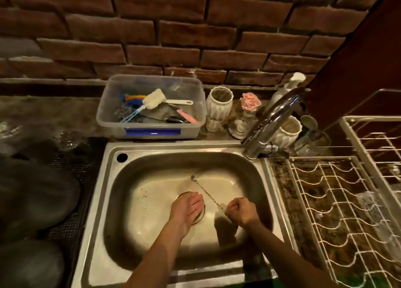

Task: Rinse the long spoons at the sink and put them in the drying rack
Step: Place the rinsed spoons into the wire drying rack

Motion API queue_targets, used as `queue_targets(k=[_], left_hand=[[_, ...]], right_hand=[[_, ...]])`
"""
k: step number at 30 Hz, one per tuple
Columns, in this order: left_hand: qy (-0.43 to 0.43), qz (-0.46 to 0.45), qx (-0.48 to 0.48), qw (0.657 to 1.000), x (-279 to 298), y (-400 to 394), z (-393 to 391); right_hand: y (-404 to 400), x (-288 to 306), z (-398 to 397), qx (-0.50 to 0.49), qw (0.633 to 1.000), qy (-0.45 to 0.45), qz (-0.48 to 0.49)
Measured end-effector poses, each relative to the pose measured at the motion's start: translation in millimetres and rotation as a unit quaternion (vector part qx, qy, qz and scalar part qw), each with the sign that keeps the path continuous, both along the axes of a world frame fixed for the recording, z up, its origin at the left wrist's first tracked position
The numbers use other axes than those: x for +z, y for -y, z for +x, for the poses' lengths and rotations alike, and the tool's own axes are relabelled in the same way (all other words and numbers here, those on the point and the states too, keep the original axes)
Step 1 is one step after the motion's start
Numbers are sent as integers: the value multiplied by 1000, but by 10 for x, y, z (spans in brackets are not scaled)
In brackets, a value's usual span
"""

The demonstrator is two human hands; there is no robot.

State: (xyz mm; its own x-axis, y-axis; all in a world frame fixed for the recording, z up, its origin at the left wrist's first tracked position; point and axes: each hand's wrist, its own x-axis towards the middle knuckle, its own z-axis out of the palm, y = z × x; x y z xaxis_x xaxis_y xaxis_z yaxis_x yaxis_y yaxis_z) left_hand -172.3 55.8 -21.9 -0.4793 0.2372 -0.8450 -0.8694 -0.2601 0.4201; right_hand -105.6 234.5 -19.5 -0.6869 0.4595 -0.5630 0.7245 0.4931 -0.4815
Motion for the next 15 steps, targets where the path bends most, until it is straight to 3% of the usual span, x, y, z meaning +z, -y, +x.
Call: queue_targets(k=[7,15], left_hand=[[0,1,-15,1000,-387,73,6],[6,-20,-19,1000,-571,214,-69]], right_hand=[[32,-539,-40,88,993,37,67],[180,-667,-84,164,966,85,179]])
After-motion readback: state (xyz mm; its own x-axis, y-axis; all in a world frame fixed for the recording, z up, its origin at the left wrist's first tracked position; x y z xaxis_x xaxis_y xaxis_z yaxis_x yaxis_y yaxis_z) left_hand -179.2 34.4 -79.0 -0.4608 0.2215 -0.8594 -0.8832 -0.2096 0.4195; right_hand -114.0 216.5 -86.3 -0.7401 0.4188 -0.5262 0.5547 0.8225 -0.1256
